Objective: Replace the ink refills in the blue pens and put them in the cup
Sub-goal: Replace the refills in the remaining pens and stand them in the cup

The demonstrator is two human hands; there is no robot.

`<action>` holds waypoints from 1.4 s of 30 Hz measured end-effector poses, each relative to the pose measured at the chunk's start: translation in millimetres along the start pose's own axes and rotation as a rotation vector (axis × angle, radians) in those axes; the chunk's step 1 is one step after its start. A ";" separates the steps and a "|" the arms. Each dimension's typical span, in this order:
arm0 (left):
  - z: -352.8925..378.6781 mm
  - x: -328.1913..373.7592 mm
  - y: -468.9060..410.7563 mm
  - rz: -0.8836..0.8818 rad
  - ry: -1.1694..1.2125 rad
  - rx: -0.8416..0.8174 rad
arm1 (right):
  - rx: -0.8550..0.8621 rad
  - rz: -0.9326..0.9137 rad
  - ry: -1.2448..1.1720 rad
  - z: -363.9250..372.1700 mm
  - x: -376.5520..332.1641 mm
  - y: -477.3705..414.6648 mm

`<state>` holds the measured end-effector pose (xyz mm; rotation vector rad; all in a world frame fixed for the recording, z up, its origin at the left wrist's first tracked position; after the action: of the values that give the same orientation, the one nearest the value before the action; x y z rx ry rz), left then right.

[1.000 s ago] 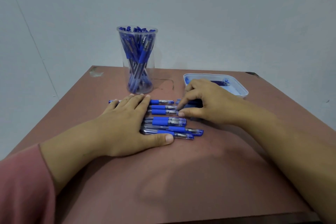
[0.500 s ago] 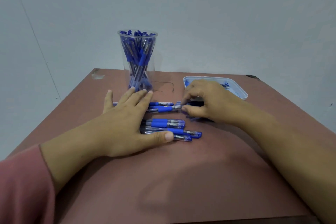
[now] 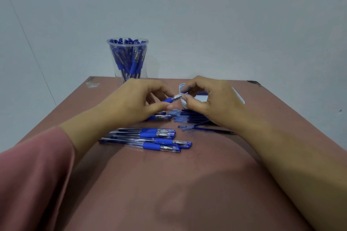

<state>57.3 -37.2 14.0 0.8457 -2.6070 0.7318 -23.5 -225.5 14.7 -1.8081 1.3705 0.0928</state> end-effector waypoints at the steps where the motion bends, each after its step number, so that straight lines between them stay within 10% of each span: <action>1: 1.8 -0.1 -3.3 0.003 0.042 0.011 | 0.011 -0.004 -0.018 -1.4 2.8 -0.1; 42: -8.9 -13.9 15.7 0.115 -0.033 0.081 | -0.253 0.116 0.119 -25.4 2.0 6.8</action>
<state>59.6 -14.9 9.5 0.7414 -2.6893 0.8673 -38.7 -243.8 26.2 -1.9660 1.6078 0.2331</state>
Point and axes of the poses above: each hand's wrist, its own y-axis away from the middle knuckle, its own z-axis out of the palm, x = y × z, the point moved 1 cm from there along -y, towards the middle knuckle, and after that the axes turned 3 degrees about -y, right-handed, at the moved point
